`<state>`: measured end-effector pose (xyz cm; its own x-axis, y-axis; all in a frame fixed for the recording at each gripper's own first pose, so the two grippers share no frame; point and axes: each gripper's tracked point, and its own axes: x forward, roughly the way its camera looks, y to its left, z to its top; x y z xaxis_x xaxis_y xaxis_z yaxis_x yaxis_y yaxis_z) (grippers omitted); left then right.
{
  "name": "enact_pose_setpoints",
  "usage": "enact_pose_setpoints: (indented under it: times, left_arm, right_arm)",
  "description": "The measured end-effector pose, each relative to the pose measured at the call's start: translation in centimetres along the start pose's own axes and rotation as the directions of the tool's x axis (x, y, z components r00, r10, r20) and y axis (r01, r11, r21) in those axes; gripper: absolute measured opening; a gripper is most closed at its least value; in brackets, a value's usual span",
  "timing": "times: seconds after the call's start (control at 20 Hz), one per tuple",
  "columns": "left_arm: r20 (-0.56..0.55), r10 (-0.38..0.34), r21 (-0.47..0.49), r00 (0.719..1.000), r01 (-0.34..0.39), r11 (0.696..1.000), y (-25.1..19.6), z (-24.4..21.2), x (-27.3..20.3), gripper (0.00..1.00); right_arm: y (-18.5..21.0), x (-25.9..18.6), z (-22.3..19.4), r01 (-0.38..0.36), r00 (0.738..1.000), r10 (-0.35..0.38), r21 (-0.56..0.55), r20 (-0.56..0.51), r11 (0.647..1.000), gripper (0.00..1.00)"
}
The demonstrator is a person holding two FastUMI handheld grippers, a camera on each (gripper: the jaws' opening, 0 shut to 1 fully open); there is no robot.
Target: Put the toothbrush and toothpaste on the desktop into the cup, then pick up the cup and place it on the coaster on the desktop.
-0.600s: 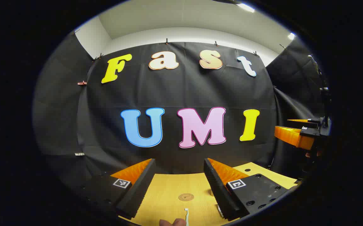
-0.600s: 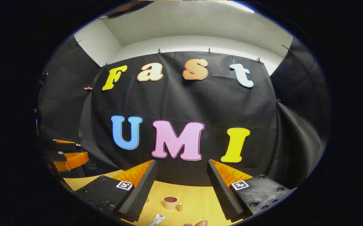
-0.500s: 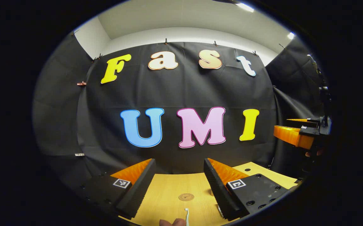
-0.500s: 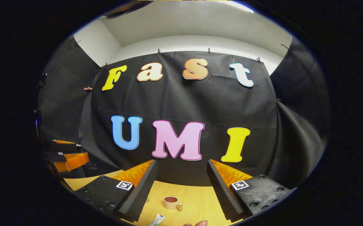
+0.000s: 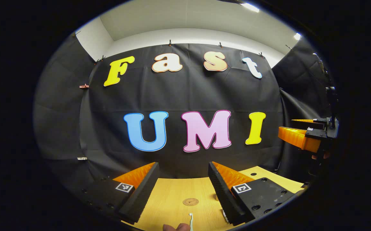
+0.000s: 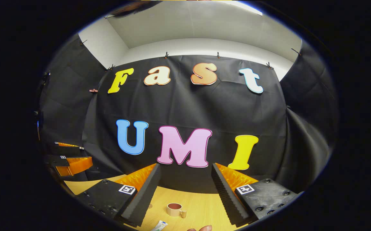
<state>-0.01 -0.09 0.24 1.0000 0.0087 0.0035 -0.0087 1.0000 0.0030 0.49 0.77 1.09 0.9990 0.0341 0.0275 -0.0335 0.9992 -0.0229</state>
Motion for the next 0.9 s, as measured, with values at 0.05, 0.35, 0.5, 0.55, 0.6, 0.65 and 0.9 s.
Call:
enact_pose_setpoints:
  times: [0.05, 0.35, 0.5, 0.55, 0.6, 0.65, 0.9]
  left_arm:
    - [-0.001, 0.001, 0.002, 1.000, -0.001, 1.000, 0.0, -0.1, 0.1, 0.96]
    - [-0.014, 0.015, -0.004, 1.000, -0.015, 1.000, 0.4, -0.8, 0.2, 0.96]
    - [-0.033, 0.021, -0.002, 0.999, -0.021, 1.000, 0.6, -1.8, 0.2, 0.96]
    - [-0.039, 0.023, -0.006, 0.999, -0.023, 1.000, 0.7, -2.3, 0.1, 0.96]
    - [-0.046, 0.024, -0.010, 0.999, -0.025, 1.000, 0.8, -2.6, 0.1, 0.96]
    - [-0.053, 0.026, -0.012, 0.998, -0.027, 1.000, 0.8, -3.0, 0.2, 0.96]
    - [-0.086, 0.033, -0.022, 0.996, -0.035, 0.999, 1.2, -4.5, 0.6, 0.96]
  right_arm:
    - [0.1, 0.1, 0.0, -0.004, 1.000, 0.004, 0.001, -0.001, 1.000, 0.96]
    - [0.2, 0.3, -2.4, -0.008, 0.998, 0.011, 0.045, -0.070, 0.999, 0.96]
    - [0.5, 0.8, -5.0, -0.015, 0.990, 0.023, 0.058, -0.138, 0.998, 0.96]
    - [0.8, 0.9, -6.2, -0.022, 0.985, 0.032, 0.059, -0.167, 0.998, 0.96]
    - [1.2, 1.1, -7.4, -0.032, 0.979, 0.044, 0.062, -0.201, 0.998, 0.97]
    - [1.6, 1.1, -8.9, -0.038, 0.969, 0.052, 0.062, -0.243, 0.997, 0.96]
    - [4.1, 2.0, -16.1, -0.057, 0.903, 0.112, 0.142, -0.414, 0.988, 0.97]
